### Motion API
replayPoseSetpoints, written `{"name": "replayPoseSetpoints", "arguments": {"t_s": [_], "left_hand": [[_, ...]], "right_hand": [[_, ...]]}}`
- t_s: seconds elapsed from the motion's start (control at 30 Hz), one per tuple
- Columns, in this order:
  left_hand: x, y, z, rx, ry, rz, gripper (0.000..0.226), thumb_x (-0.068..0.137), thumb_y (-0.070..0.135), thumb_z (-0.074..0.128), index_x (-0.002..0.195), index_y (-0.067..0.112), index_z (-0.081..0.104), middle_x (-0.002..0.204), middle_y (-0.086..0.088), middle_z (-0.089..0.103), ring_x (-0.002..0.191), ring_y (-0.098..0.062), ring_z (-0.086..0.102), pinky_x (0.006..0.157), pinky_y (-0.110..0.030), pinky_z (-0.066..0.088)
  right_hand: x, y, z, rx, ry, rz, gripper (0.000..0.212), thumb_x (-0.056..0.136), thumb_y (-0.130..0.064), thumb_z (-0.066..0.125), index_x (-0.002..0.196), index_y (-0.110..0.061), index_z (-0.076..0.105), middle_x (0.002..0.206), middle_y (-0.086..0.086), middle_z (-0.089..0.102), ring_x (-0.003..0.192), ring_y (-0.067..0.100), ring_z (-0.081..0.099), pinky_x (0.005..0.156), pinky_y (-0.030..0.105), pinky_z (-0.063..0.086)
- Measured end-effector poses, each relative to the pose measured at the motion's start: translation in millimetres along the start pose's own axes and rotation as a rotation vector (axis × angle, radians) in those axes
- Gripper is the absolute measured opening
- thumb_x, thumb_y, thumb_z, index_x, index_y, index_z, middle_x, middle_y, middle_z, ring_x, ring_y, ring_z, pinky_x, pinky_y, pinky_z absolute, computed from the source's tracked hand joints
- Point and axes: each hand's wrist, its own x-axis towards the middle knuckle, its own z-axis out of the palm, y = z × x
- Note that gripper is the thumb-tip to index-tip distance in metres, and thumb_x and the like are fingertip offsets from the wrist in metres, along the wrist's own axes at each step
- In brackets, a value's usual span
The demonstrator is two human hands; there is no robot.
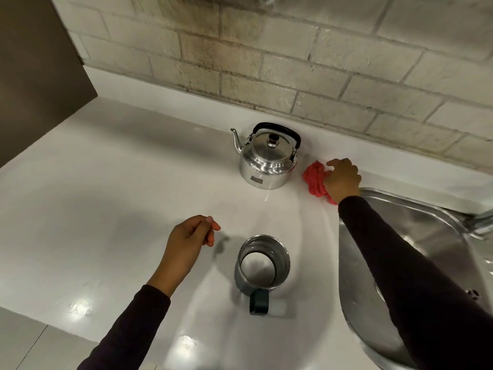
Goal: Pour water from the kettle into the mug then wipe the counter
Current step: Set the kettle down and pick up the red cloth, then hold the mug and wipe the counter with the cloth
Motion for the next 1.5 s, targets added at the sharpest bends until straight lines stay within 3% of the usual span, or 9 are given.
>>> {"name": "replayPoseSetpoints", "arguments": {"t_s": [0.17,0.3,0.67,0.83,0.93,1.03,1.2,1.33,1.5], "left_hand": [[-6.5,-2.5,6.9,0.011,-0.044,-0.004,0.038,0.095,0.017,0.047,0.063,0.021,0.067,0.047,0.008,0.057,0.049,-0.001,0.053,0.055,-0.008,0.047],[-13.7,-3.6,6.0,0.029,-0.05,0.0,0.037,0.095,0.017,0.047,0.063,0.02,0.066,0.047,0.008,0.057,0.048,-0.001,0.053,0.054,-0.007,0.046],[-64.1,-22.7,-15.7,0.096,-0.203,-0.064,0.036,0.094,0.019,0.049,0.067,0.023,0.072,0.056,0.005,0.065,0.056,-0.002,0.06,0.061,-0.011,0.049],[-94.9,-35.0,0.5,0.153,-0.451,-0.083,0.02,0.085,0.043,0.056,0.087,0.039,0.075,0.093,0.025,0.074,0.091,0.007,0.066,0.08,-0.006,0.047],[-102.1,-39.4,18.5,0.102,-0.514,-0.087,0.02,0.087,0.033,0.06,0.086,0.05,0.07,0.092,0.038,0.069,0.096,0.015,0.061,0.077,0.002,0.04],[-103.6,-41.0,36.7,0.028,-0.598,-0.141,0.02,0.09,0.027,0.057,0.092,0.042,0.071,0.097,0.027,0.073,0.101,0.01,0.062,0.082,-0.004,0.043],[-94.5,-34.7,60.3,-0.157,-0.675,-0.302,0.031,0.095,0.03,0.045,0.077,0.02,0.068,0.075,0.008,0.074,0.088,-0.005,0.068,0.087,-0.025,0.051],[-93.1,-34.9,71.2,-0.106,-0.612,-0.225,0.051,0.097,0.03,0.043,0.046,0.026,0.047,0.046,0.008,0.048,0.058,-0.004,0.059,0.079,-0.025,0.052],[-87.7,-40.2,63.8,-0.04,-0.558,-0.159,0.054,0.097,0.027,0.041,0.043,0.027,0.037,0.044,0.008,0.035,0.047,-0.005,0.045,0.074,-0.026,0.051]], "right_hand": [[-28.1,12.6,8.8,0.088,-0.1,-0.013,0.026,0.09,-0.027,0.054,0.099,-0.006,0.067,0.093,0.017,0.069,0.087,0.036,0.065,0.073,0.036,0.051],[-36.4,19.4,20.5,0.053,-0.156,0.068,0.023,0.093,-0.002,0.045,0.104,0.005,0.065,0.106,0.024,0.068,0.098,0.038,0.063,0.086,0.042,0.051],[-55.3,-4.6,-33.1,0.448,0.188,0.152,0.024,0.088,-0.019,0.045,0.101,-0.002,0.057,0.104,0.02,0.063,0.094,0.036,0.061,0.084,0.05,0.05],[-102.3,-9.2,-84.7,0.738,0.346,0.043,0.004,0.089,-0.016,0.04,0.09,-0.018,0.043,0.072,-0.013,0.05,0.058,-0.006,0.049,0.055,0.013,0.04],[-141.3,-11.3,-114.9,0.769,0.375,-0.004,0.016,0.091,-0.018,0.043,0.083,-0.032,0.042,0.071,-0.016,0.048,0.059,-0.002,0.046,0.058,0.02,0.04],[-179.8,-7.5,-128.6,0.826,0.372,0.025,0.025,0.091,-0.016,0.045,0.078,-0.038,0.043,0.068,-0.01,0.049,0.062,0.009,0.047,0.059,0.03,0.043],[-229.6,0.5,-103.0,1.024,0.252,0.234,0.024,0.094,-0.008,0.047,0.08,-0.027,0.051,0.067,-0.009,0.053,0.055,-0.008,0.05,0.055,0.008,0.041],[-260.5,14.0,-53.8,0.783,-0.054,0.414,0.019,0.092,-0.018,0.057,0.11,-0.015,0.052,0.101,0.005,0.063,0.092,0.021,0.06,0.078,0.03,0.043],[-295.6,25.7,-10.6,0.057,-0.056,-0.008,0.058,0.087,-0.043,0.057,0.138,-0.018,0.045,0.15,0.011,0.038,0.136,0.036,0.032,0.113,0.051,0.023]]}}
